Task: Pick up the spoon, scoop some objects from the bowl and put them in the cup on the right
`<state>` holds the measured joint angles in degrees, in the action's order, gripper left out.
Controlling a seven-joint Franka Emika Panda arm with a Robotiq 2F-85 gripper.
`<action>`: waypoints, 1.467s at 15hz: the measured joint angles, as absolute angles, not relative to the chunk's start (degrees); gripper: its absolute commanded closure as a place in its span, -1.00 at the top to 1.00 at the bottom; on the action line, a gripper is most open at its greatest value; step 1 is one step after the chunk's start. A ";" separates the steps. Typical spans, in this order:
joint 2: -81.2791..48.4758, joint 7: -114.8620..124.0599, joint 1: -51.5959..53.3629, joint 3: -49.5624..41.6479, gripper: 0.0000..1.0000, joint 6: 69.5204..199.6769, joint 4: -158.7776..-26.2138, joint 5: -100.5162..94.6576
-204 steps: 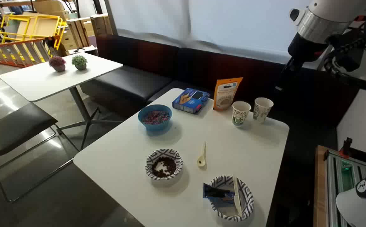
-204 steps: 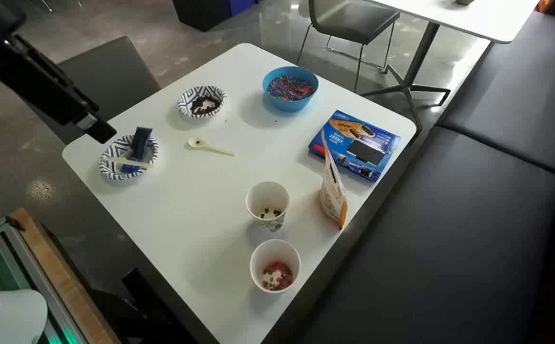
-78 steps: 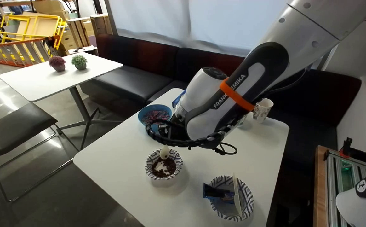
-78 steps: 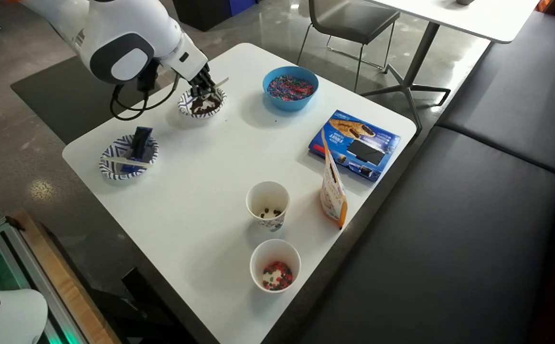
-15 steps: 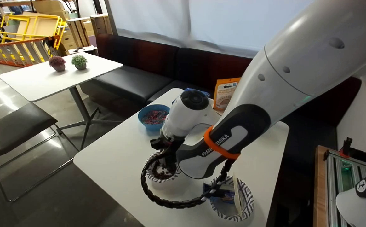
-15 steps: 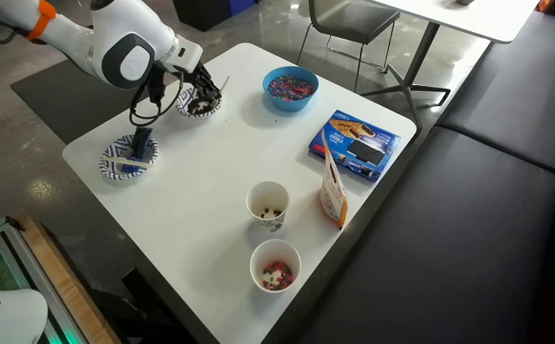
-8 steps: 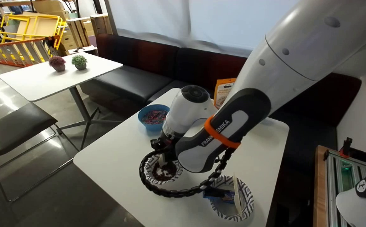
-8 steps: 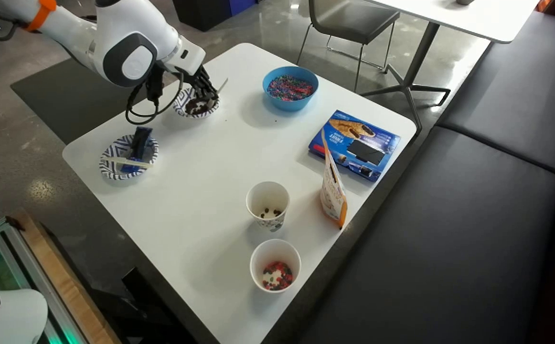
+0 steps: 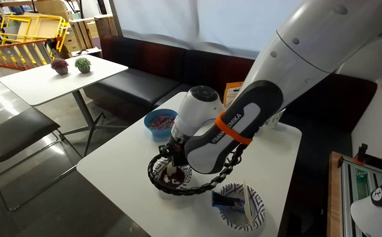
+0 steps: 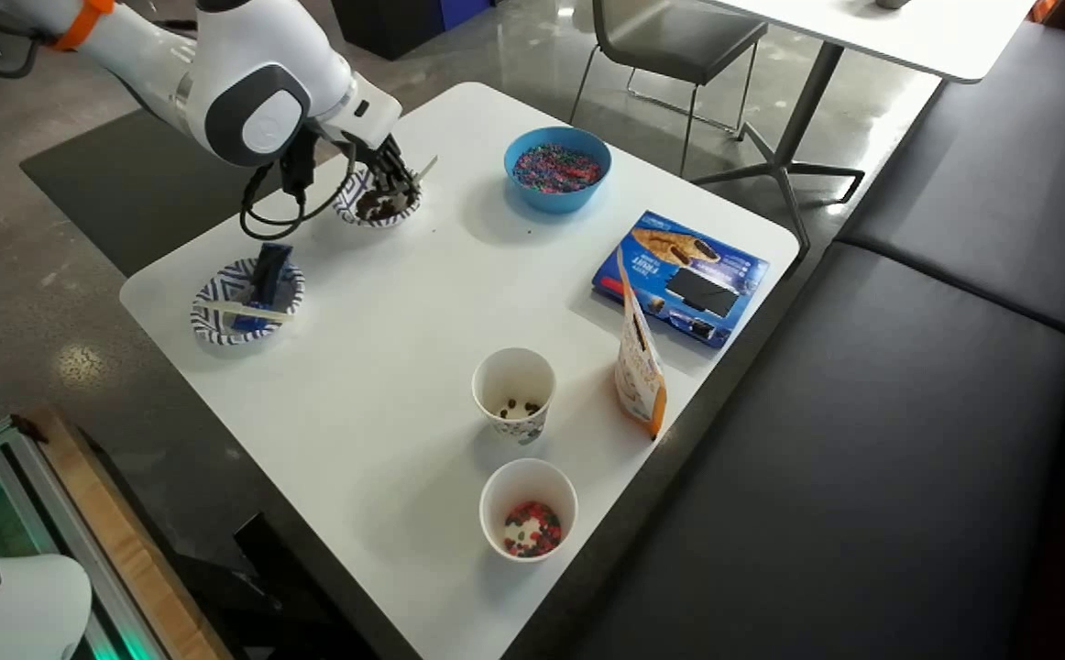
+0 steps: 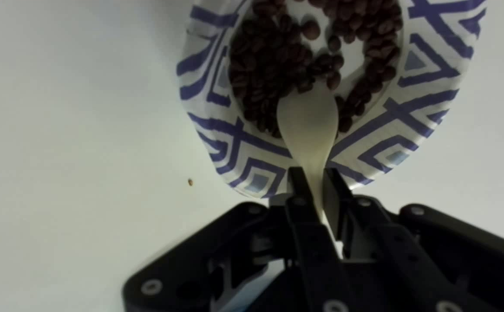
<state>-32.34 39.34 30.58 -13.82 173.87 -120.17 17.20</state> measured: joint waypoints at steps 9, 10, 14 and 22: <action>-31.63 36.83 25.61 -7.64 -0.93 173.44 -120.19 14.41; -31.44 36.24 24.34 -5.99 -0.93 173.06 -120.20 14.41; -30.94 33.80 20.40 -1.75 -0.93 171.40 -120.29 14.47; -30.79 33.21 20.36 -4.73 -0.93 170.65 -120.64 14.14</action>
<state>-30.79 33.21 20.36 -4.73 170.65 -120.64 14.14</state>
